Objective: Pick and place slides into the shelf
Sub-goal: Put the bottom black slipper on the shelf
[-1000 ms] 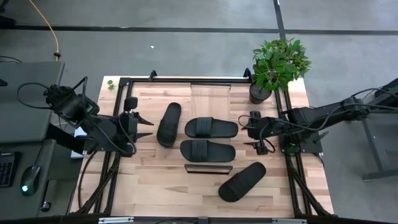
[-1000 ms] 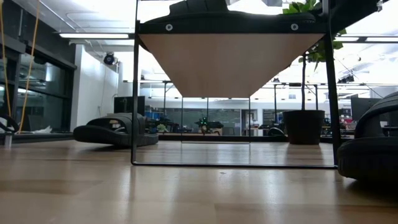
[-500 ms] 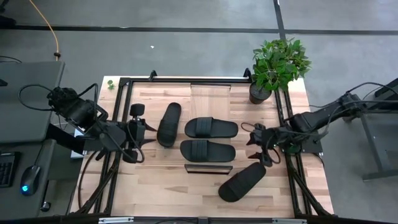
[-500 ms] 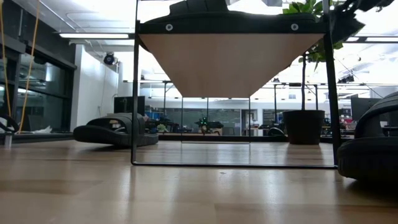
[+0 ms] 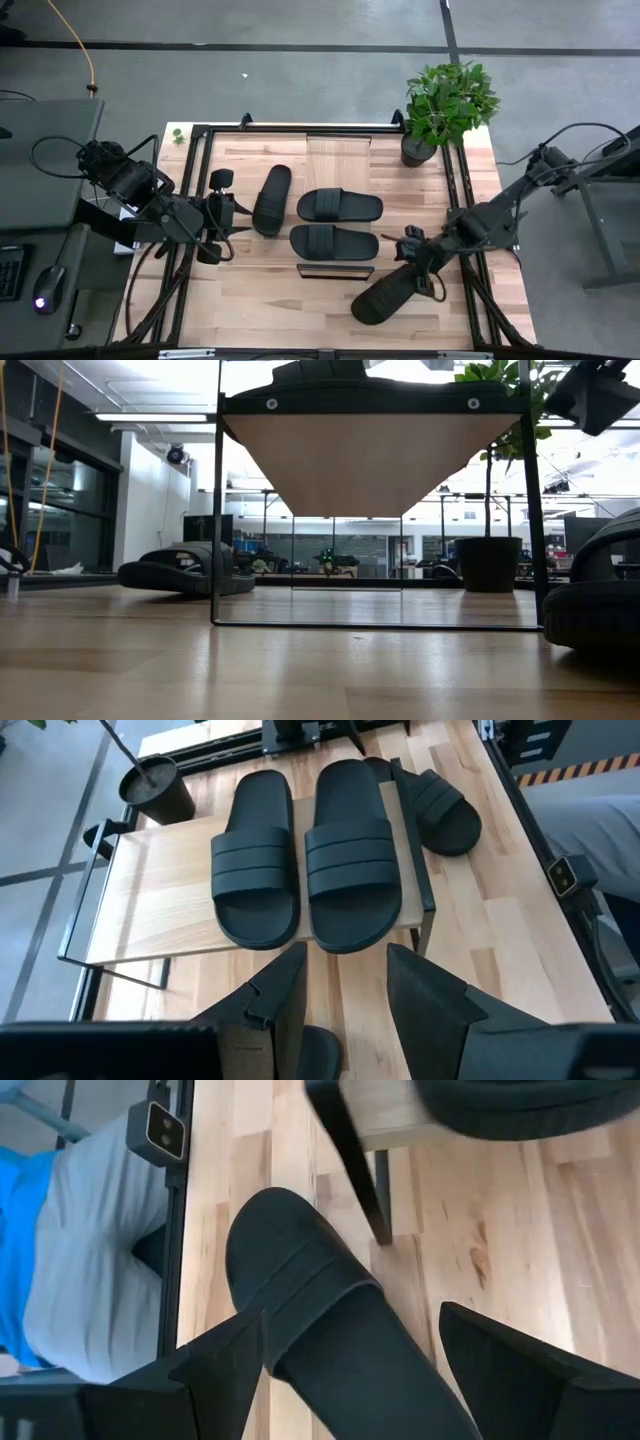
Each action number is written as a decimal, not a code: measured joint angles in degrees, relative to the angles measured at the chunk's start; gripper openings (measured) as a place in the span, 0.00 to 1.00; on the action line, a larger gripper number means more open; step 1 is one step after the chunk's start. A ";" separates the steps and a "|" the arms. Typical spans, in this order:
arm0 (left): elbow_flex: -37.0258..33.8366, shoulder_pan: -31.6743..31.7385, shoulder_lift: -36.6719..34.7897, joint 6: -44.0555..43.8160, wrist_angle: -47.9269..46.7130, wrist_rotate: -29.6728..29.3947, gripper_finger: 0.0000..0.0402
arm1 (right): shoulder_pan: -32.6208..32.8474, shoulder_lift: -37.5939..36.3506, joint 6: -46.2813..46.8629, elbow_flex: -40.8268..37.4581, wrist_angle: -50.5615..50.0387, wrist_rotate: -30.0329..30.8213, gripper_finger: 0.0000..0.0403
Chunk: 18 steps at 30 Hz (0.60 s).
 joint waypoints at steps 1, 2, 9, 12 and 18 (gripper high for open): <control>0.00 0.00 0.00 -0.17 -0.01 0.00 0.31 | 0.39 0.81 0.21 0.00 0.54 0.15 0.71; 0.00 0.00 0.00 -0.40 0.00 0.01 0.31 | 0.78 1.48 0.48 0.00 1.02 0.51 0.71; 0.00 0.00 0.00 -2.62 0.06 0.37 0.31 | 2.73 5.27 4.74 0.00 1.28 2.79 0.71; 0.00 0.00 0.00 -2.73 0.04 0.37 0.31 | 3.85 6.23 6.25 0.00 1.24 4.93 0.71; 0.00 0.00 0.04 -2.73 0.04 0.37 0.31 | 5.99 7.50 9.42 0.00 1.25 7.50 0.71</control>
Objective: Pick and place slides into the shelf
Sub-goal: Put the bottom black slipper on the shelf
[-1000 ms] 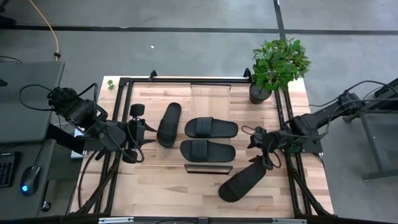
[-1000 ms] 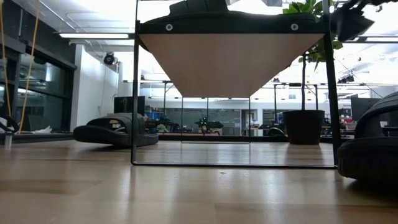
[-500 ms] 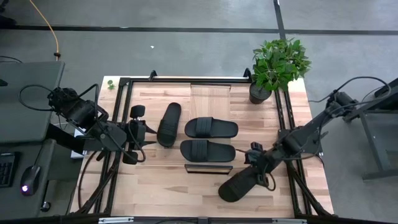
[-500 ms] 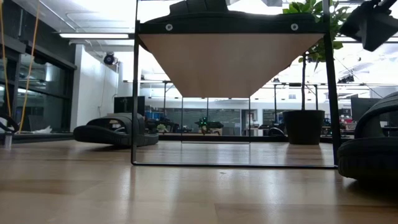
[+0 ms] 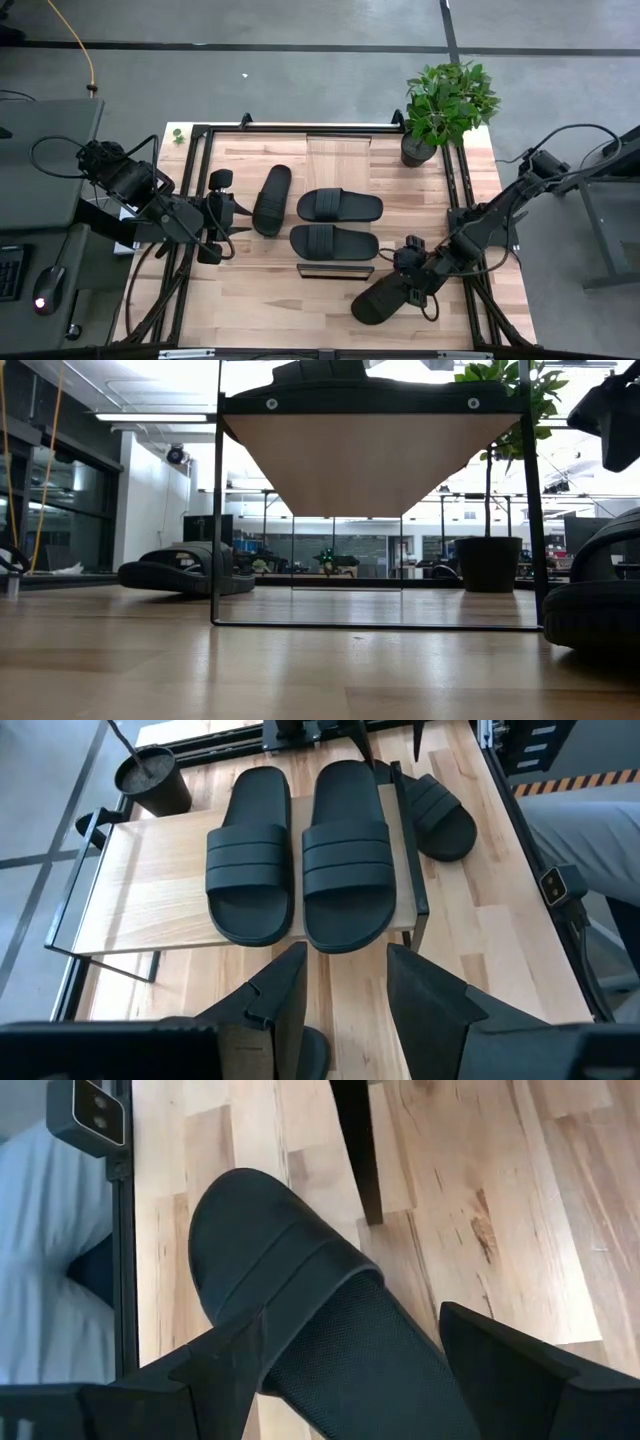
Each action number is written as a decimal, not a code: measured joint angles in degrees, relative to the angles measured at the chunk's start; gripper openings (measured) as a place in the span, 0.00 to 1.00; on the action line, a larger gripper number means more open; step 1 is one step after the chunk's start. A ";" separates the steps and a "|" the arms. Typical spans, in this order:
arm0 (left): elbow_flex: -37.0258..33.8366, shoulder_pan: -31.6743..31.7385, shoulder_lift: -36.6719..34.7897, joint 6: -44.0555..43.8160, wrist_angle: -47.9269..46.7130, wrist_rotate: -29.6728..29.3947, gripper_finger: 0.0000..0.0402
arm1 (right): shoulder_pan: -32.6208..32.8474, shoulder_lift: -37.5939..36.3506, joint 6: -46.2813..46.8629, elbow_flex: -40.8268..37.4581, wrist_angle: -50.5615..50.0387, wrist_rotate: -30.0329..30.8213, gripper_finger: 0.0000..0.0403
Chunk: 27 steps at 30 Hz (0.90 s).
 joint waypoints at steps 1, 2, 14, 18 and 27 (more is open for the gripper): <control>0.00 0.00 0.21 0.00 0.00 0.00 0.31 | 0.34 0.23 0.70 0.00 0.01 0.14 0.71; 0.00 0.00 0.33 0.00 -0.01 0.01 0.31 | 0.70 0.47 1.27 0.00 0.00 0.36 0.71; 0.02 0.00 2.10 0.92 -0.15 1.25 0.31 | 3.10 1.80 8.33 -7.20 8.75 1.04 0.71; 0.00 0.00 2.30 0.94 -0.13 1.29 0.31 | 3.14 1.80 8.47 -12.27 20.40 -1.12 0.71; 0.00 0.00 2.23 1.01 -0.11 1.29 0.31 | 3.12 1.78 11.10 -22.53 40.60 -2.76 0.71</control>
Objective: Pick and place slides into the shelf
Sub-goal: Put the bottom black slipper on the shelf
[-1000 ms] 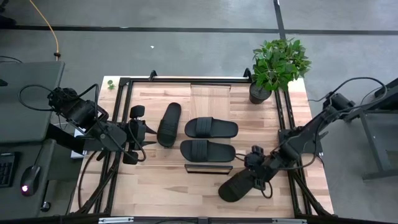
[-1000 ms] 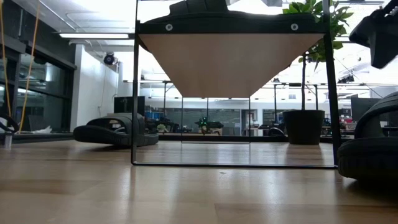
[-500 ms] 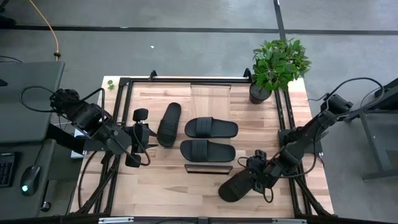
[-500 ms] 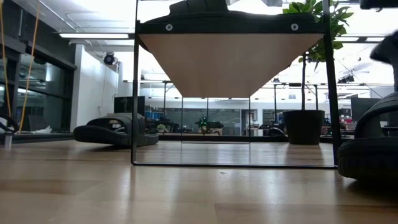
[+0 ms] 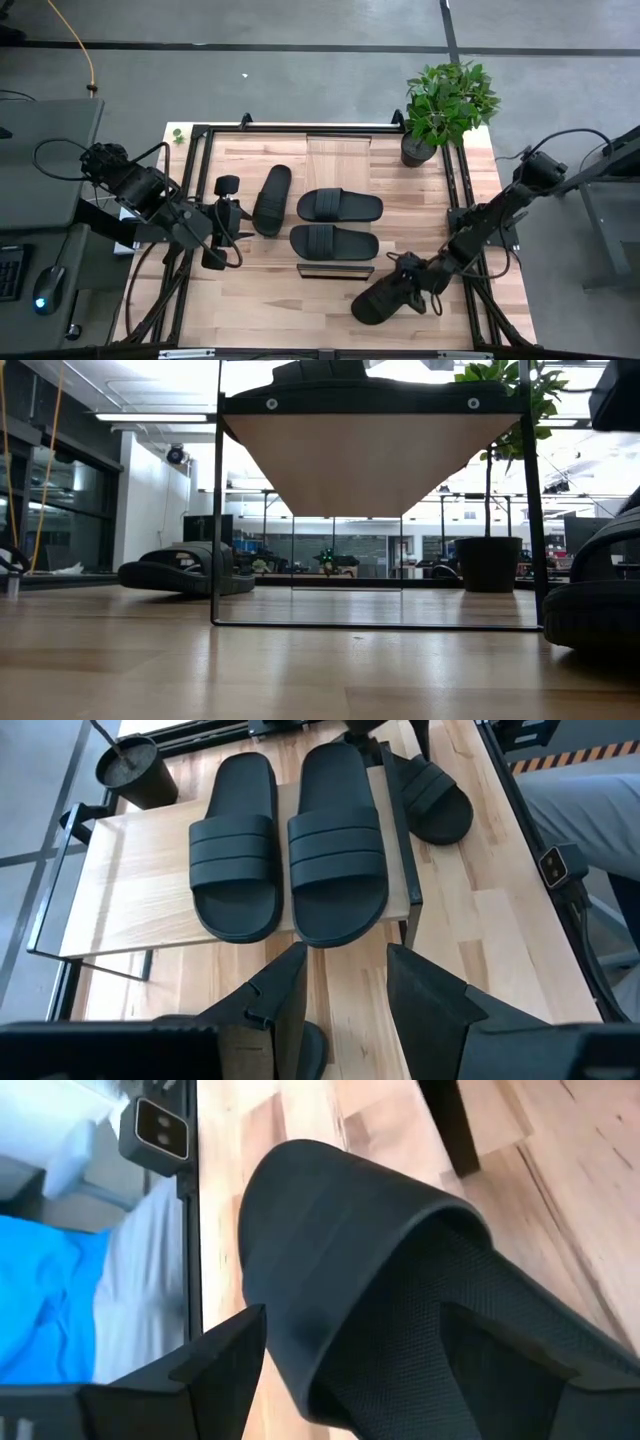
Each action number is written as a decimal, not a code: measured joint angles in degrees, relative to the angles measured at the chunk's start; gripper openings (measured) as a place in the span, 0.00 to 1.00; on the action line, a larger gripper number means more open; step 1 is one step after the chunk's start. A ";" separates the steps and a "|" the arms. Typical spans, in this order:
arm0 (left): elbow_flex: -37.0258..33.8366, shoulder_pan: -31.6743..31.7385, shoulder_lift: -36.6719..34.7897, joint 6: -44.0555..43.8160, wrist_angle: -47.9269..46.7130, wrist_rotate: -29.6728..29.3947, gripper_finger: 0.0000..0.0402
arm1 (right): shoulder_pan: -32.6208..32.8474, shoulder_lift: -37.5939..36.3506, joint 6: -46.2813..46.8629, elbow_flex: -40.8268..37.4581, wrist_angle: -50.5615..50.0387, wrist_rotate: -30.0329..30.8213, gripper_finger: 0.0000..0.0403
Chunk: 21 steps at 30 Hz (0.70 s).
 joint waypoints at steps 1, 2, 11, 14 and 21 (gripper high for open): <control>0.00 0.00 0.00 0.05 0.00 0.00 0.31 | 0.00 0.00 0.35 -0.77 1.28 0.01 0.71; 0.00 0.00 0.00 0.07 0.00 0.00 0.31 | 0.00 0.02 0.35 -1.46 2.49 0.02 0.71; 0.00 0.00 0.00 0.07 0.02 0.00 0.31 | 0.00 0.02 0.29 -2.60 6.57 1.46 0.70; 0.00 0.00 0.00 0.07 0.04 0.00 0.31 | 0.00 0.04 0.33 -2.60 6.73 1.51 0.68; 0.00 0.00 0.00 0.07 0.04 0.00 0.31 | 0.00 0.04 0.35 -2.60 7.94 1.83 0.63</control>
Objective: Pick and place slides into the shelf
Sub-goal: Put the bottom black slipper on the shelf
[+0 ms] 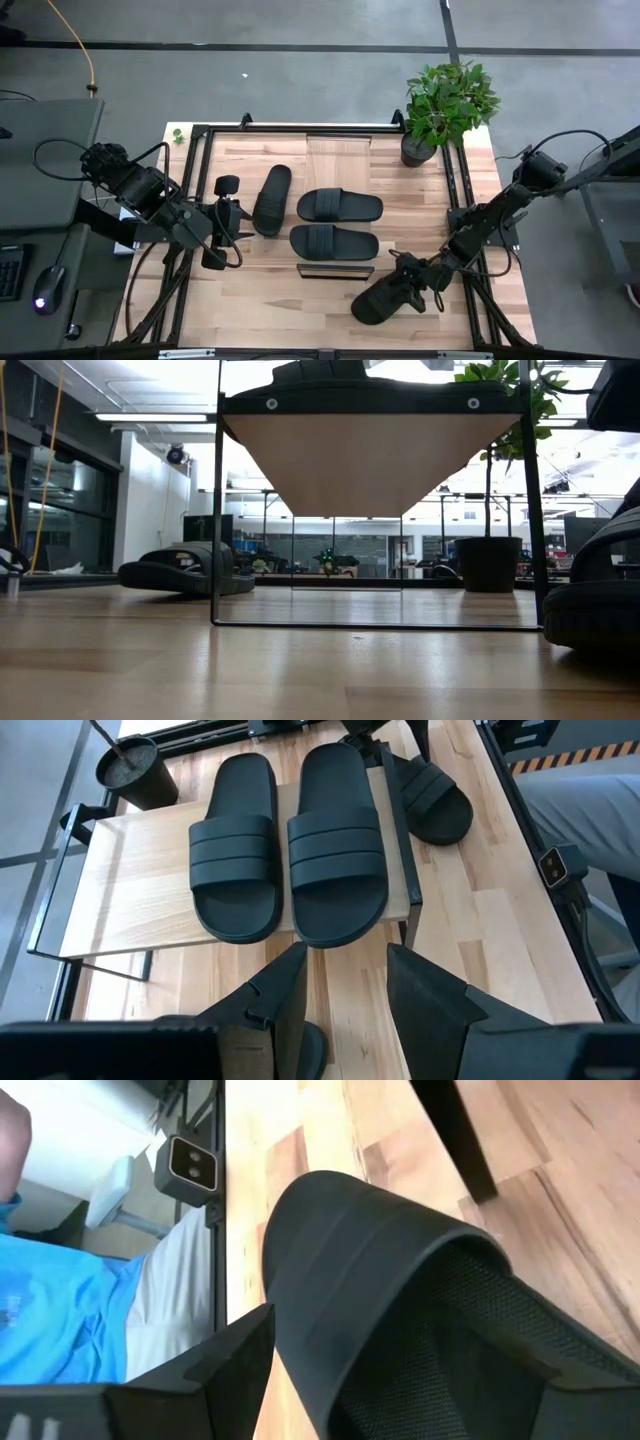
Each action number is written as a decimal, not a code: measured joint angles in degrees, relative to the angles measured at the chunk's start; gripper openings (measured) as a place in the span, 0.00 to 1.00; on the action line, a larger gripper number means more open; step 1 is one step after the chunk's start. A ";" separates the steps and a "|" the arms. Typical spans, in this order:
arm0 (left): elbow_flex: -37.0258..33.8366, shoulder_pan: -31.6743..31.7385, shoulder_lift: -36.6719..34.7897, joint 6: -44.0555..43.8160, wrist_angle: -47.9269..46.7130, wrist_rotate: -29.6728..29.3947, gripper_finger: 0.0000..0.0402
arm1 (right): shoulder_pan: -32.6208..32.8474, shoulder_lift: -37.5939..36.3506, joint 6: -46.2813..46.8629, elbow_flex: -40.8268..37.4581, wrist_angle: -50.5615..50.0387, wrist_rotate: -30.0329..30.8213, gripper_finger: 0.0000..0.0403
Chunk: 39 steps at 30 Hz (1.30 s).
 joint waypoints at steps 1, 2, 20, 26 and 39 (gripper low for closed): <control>0.00 0.00 0.00 0.00 0.00 0.00 0.31 | 0.00 0.00 0.00 0.00 -0.02 0.36 0.63; 0.00 0.00 0.00 0.00 0.00 0.00 0.31 | 0.00 0.00 0.00 0.00 -0.02 0.65 0.62; 0.00 0.00 0.00 -0.02 0.00 0.00 0.31 | -0.02 7.37 -0.04 -0.02 7.66 -1.66 0.57; 0.00 0.00 0.00 0.00 0.00 0.00 0.31 | 0.00 12.92 -0.66 -0.02 15.63 -3.25 0.57; 0.00 0.00 0.00 -0.02 0.00 0.00 0.31 | 0.02 13.51 -0.13 -0.02 16.90 -2.65 0.36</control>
